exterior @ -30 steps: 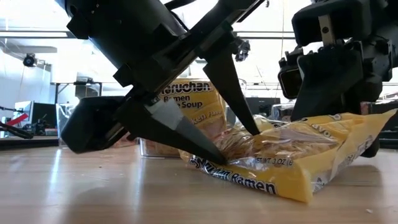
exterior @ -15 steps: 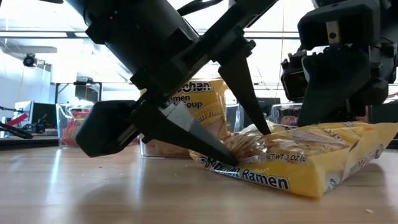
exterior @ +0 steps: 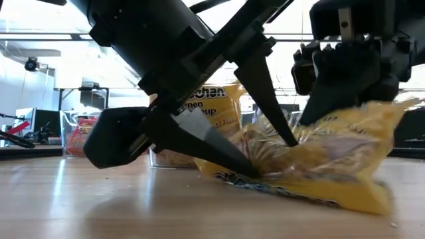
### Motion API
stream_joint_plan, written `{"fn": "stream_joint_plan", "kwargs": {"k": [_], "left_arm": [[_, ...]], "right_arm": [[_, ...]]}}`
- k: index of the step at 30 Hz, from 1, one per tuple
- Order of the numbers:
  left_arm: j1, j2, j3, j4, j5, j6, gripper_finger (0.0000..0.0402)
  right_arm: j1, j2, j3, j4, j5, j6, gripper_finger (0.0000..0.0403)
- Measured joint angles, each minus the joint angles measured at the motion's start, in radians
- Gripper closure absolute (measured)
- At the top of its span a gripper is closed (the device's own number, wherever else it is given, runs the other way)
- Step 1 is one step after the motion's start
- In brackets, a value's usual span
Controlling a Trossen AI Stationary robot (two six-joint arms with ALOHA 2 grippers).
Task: Sort Maruchan noodles
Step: Put the yellow noodle pack into the center transparent bin
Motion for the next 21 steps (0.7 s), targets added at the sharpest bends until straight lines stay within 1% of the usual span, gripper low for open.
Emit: {"fn": "stream_joint_plan", "kwargs": {"k": [4,7,14,21], "left_arm": [[0.000,0.002,0.001,0.020,-0.007,0.021,0.0249],[0.000,0.002,0.001,0.022,-0.017,0.024,0.0249],[0.000,-0.008,0.000,0.035,-0.027,0.058,0.0249],[0.000,-0.032,-0.003,0.041,-0.038,0.118,0.0249]], "right_arm": [[-0.001,-0.001,0.012,0.016,-0.004,-0.002,0.0274],[-0.001,-0.002,0.021,0.009,-0.012,-0.002,0.0286],[-0.002,-0.002,0.054,-0.035,-0.028,-0.005,0.0285],[-0.002,-0.015,0.108,-0.156,-0.063,-0.001,0.0286]]}}
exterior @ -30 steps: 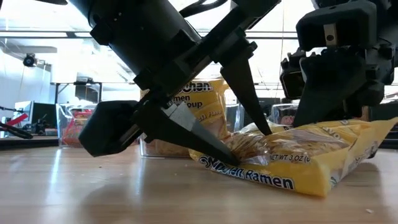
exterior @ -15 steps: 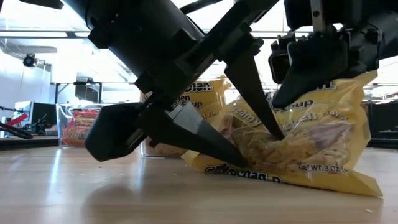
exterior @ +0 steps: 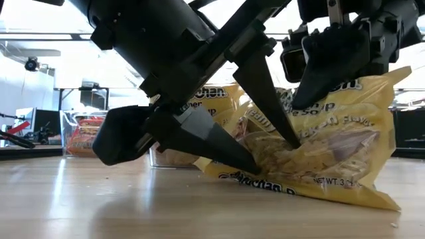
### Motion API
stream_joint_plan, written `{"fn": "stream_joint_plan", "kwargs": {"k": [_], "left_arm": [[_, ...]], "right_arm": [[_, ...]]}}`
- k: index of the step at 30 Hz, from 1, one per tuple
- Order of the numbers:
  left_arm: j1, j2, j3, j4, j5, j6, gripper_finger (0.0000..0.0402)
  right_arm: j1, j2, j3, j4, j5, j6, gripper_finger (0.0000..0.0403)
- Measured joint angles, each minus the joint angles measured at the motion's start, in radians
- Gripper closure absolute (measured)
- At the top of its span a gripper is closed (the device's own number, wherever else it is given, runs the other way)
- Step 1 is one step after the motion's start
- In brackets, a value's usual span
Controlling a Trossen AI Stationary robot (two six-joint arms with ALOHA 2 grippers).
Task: Sort Maruchan noodles
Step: Put the yellow noodle pack into the center transparent bin
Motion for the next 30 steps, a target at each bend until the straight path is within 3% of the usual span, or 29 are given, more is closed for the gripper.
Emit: {"fn": "stream_joint_plan", "kwargs": {"k": [8,20,30], "left_arm": [[-0.001,-0.002,0.045,-0.008,-0.013,0.082,0.0249],[0.001,-0.008,0.190,-0.151,-0.037,0.162,0.0249],[0.019,-0.009,0.388,-0.441,-0.049,0.194,0.0249]], "right_arm": [[0.002,-0.044,0.062,-0.153,-0.039,-0.028,0.0285],[0.003,-0.161,0.200,-0.487,-0.040,-0.135,0.0285],[0.002,-0.174,0.374,-0.736,-0.010,-0.279,0.0285]]}}
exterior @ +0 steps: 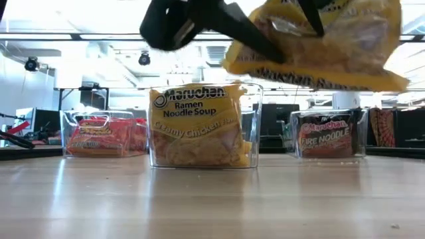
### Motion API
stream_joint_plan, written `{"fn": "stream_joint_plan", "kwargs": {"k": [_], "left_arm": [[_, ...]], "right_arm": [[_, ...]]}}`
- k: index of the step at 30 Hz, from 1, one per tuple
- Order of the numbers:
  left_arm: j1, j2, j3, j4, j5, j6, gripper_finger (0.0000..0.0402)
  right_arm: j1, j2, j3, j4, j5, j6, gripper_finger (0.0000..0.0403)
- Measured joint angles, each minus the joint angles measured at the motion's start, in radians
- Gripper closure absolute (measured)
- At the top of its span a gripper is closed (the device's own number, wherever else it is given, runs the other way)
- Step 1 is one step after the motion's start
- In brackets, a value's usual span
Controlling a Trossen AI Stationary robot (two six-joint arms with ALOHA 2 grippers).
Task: Sort Maruchan noodles
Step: Put the yellow noodle pack into the center transparent bin
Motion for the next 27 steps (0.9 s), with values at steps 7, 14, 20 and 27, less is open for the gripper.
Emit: {"fn": "stream_joint_plan", "kwargs": {"k": [7,14,20,27], "left_arm": [[0.020,0.000,0.145,-0.245,-0.074,0.039,0.0249],[0.040,0.000,0.268,-0.508,-0.193,0.042,0.0249],[0.081,0.000,0.346,-0.684,-0.268,0.040,0.0249],[0.161,-0.002,0.287,-0.701,-0.306,0.050,0.0249]], "right_arm": [[-0.004,-0.007,0.133,-0.184,0.108,-0.111,0.0284],[-0.047,-0.022,0.210,-0.216,0.262,-0.225,0.0284],[-0.123,-0.024,0.218,-0.197,0.325,-0.313,0.0284],[-0.237,-0.019,0.214,-0.202,0.331,-0.399,0.0284]]}}
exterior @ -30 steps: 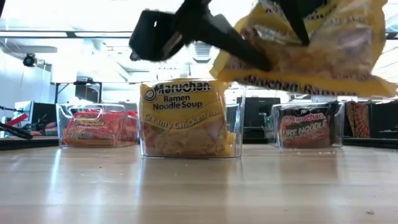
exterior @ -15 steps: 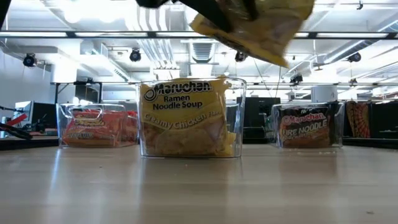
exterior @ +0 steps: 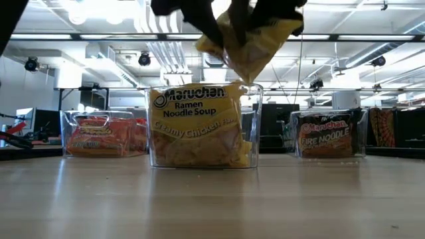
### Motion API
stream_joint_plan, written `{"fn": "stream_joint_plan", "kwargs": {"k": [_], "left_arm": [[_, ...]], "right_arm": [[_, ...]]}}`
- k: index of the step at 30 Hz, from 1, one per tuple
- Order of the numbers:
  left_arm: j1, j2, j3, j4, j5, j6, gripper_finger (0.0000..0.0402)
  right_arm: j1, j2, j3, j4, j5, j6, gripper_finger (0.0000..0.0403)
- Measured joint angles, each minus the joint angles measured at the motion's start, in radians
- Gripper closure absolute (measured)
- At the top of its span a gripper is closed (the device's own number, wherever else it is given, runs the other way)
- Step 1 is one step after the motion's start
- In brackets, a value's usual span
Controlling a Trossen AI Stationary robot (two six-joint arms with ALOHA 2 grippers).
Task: Sort Maruchan noodles
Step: Put the yellow noodle pack into the center transparent bin
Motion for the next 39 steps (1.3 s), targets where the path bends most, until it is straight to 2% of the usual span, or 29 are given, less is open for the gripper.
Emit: {"fn": "stream_joint_plan", "kwargs": {"k": [8,13,17,21,27,33,39], "left_arm": [[0.086,-0.001,-0.039,0.007,0.000,0.106,0.0249],[0.089,-0.011,-0.074,-0.016,0.045,0.174,0.0249],[0.083,-0.047,-0.144,-0.036,0.089,0.172,0.0249],[0.074,-0.124,-0.270,-0.044,0.133,0.113,0.0249],[0.064,-0.335,-0.525,-0.007,0.158,-0.059,0.0249],[0.060,-0.570,-0.792,0.207,0.129,-0.150,0.0249],[0.064,-0.681,-0.967,0.415,0.113,-0.146,0.0249]], "right_arm": [[-0.154,0.038,0.000,0.010,-0.022,-0.097,0.0284],[-0.219,0.098,-0.006,0.043,-0.096,-0.166,0.0284],[-0.259,0.163,-0.007,0.089,-0.110,-0.195,0.0284],[-0.290,0.221,-0.007,0.086,-0.145,-0.202,0.0284],[-0.304,0.276,-0.004,0.087,-0.278,-0.172,0.0284],[-0.296,0.293,0.009,0.084,-0.354,-0.127,0.0284],[-0.273,0.309,0.049,0.084,-0.400,-0.114,0.0284]]}}
